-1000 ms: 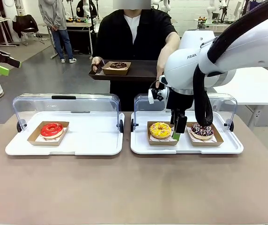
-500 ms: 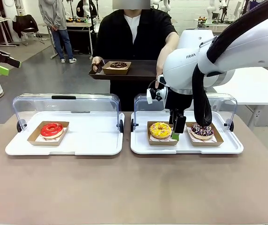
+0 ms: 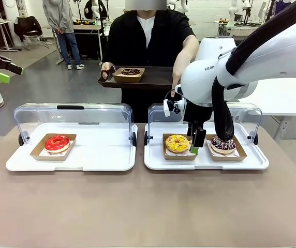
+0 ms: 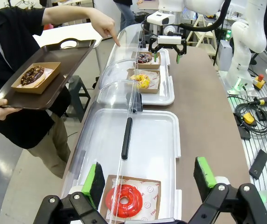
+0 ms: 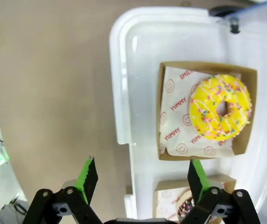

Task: Provide the desired donut to the person.
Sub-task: Pick up and lift the Paper togo box containing the Donut pointed at by the person.

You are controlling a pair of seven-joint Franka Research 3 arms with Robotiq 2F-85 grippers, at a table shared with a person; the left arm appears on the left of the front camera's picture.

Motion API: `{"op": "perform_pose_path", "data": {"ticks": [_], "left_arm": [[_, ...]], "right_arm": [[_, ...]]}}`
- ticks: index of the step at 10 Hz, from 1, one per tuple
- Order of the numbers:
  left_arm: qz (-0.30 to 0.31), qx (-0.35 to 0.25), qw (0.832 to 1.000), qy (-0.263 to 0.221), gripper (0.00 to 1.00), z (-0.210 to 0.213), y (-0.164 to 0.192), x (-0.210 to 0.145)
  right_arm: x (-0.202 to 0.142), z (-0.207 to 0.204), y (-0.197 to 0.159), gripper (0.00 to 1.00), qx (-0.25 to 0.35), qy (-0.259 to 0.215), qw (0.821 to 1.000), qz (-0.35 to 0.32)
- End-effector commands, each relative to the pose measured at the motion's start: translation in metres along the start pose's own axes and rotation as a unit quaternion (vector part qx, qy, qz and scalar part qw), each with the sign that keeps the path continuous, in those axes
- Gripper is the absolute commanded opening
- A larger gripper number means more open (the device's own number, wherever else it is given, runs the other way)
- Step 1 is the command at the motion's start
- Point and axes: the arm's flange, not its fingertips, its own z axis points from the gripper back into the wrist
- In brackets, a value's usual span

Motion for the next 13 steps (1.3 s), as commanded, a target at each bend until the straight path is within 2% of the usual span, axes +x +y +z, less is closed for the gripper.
{"op": "perform_pose_path", "data": {"ticks": [1,3,8,13], "left_arm": [[0.004,-0.001,1.000,-0.001,1.00,0.001,-0.001,0.001],[0.004,-0.001,1.000,-0.001,1.00,0.001,-0.001,0.001],[0.004,-0.001,1.000,-0.001,1.00,0.001,-0.001,0.001],[0.004,-0.001,1.000,-0.001,1.00,0.001,-0.001,0.001]], "right_arm": [[-0.010,-0.023,-0.023,1.00,-0.005,0.007,1.000,-0.023],[-0.014,-0.038,-0.034,1.00,0.006,0.008,0.999,-0.038],[-0.015,-0.051,-0.036,1.00,0.009,0.010,0.999,-0.032],[-0.015,-0.063,-0.036,1.00,0.006,-0.012,1.000,-0.011]]}}
